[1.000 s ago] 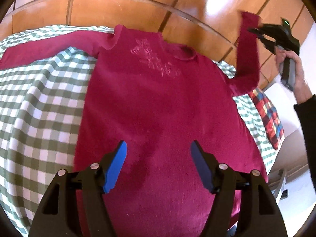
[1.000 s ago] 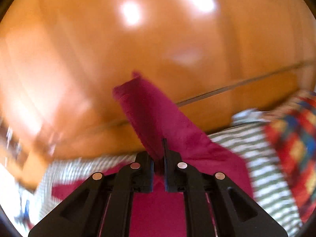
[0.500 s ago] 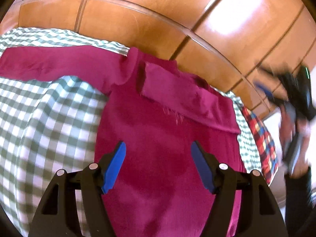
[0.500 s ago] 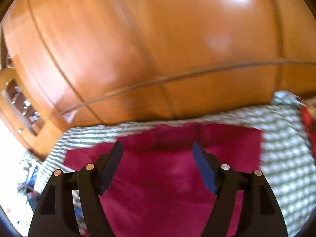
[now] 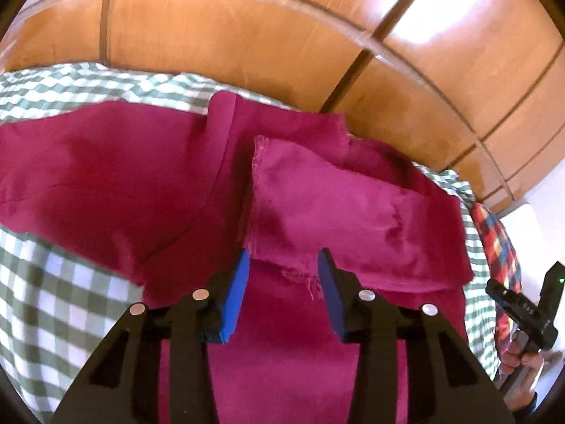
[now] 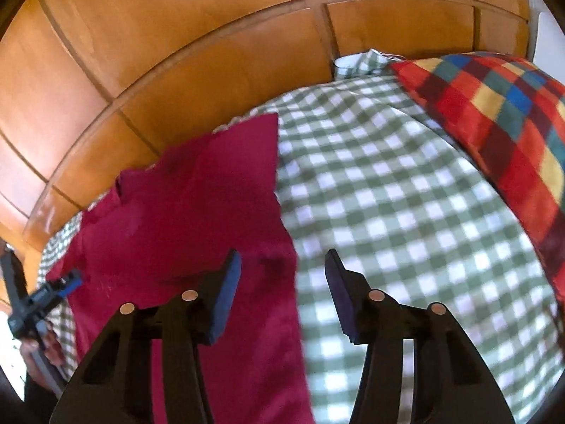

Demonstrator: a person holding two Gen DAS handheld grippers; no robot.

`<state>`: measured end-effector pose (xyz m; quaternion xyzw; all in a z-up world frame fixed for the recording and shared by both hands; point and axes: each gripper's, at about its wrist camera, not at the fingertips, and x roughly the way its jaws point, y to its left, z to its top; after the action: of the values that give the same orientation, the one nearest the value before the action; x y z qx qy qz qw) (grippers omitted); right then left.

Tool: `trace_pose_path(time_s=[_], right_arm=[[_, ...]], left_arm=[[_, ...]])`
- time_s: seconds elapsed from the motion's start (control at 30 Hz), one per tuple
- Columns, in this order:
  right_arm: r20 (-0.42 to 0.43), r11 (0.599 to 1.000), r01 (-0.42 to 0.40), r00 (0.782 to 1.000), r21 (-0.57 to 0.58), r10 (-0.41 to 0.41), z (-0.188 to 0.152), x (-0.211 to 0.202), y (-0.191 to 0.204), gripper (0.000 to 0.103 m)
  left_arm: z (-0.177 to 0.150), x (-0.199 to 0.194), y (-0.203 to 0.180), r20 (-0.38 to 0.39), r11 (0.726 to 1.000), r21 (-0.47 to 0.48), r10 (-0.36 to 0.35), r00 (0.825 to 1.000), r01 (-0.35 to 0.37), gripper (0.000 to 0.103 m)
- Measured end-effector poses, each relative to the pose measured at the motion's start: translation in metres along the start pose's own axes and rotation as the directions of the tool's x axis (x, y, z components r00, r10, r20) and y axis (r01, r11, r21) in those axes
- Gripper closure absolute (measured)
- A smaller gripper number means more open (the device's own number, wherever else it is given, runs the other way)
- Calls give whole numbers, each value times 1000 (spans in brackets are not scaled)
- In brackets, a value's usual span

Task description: Fold small clothes

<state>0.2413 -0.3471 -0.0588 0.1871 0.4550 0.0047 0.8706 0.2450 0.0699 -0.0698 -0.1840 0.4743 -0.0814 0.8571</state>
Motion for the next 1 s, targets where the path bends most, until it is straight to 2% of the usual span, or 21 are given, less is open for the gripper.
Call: trace_pose_path(time_s=[0.13, 0.2, 0.3, 0.4, 0.43, 0.47, 0.53, 0.57, 0.6, 0.67, 0.73, 0.8, 0.9, 0.93, 1.0], right_arm=[[11, 1000, 8, 1000, 14, -8, 28, 26, 18, 53], [48, 1000, 26, 999, -13, -26, 38, 31, 31, 53], [51, 998, 22, 999, -63, -19, 46, 42, 50, 53], [18, 981, 113, 994, -155, -111, 43, 67, 64, 53], [-9, 965, 187, 981, -186, -192, 39, 83, 63, 52], [-36, 955, 226, 971, -192, -237, 35, 95, 59, 47], [-11, 969, 197, 980, -147, -201, 31, 101, 45, 39], [-2, 972, 194, 981, -130, -196, 29, 100, 42, 39], [7, 972, 196, 980, -127, -197, 28, 98, 41, 39], [20, 964, 226, 974, -143, -226, 26, 95, 44, 27], [27, 953, 268, 963, -143, -267, 26, 90, 45, 21], [39, 950, 277, 961, -142, -275, 26, 79, 48, 21], [91, 946, 269, 962, -180, -257, 14, 56, 63, 21], [106, 946, 250, 967, -208, -232, 5, 45, 71, 21], [118, 943, 218, 974, -253, -193, -10, 31, 87, 21]], left_arm=[[5, 9, -14, 17, 997, 55, 58, 998, -58, 66], [9, 13, -23, 30, 992, 92, 86, 996, -88, 66], [17, 26, -31, 38, 980, 132, 143, 989, -147, 67], [22, 43, -33, 38, 968, 143, 205, 978, -208, 63], [24, 47, -34, 45, 963, 149, 219, 975, -223, 63], [26, 49, -35, 52, 960, 155, 227, 973, -232, 63], [28, 47, -38, 61, 955, 170, 237, 970, -244, 63], [28, 42, -36, 65, 959, 162, 227, 972, -234, 64], [26, 32, -32, 77, 966, 140, 207, 975, -216, 61], [19, 9, -19, 115, 975, 91, 192, 975, -203, 41], [11, -17, 7, 144, 983, 6, 179, 973, -182, 39], [5, -40, 36, 171, 985, -74, 164, 972, -153, 39], [-6, -76, 92, 209, 965, -197, 214, 954, -173, 39], [-10, -91, 116, 216, 946, -252, 262, 940, -206, 39], [-15, -110, 154, 221, 914, -333, 312, 924, -229, 39]])
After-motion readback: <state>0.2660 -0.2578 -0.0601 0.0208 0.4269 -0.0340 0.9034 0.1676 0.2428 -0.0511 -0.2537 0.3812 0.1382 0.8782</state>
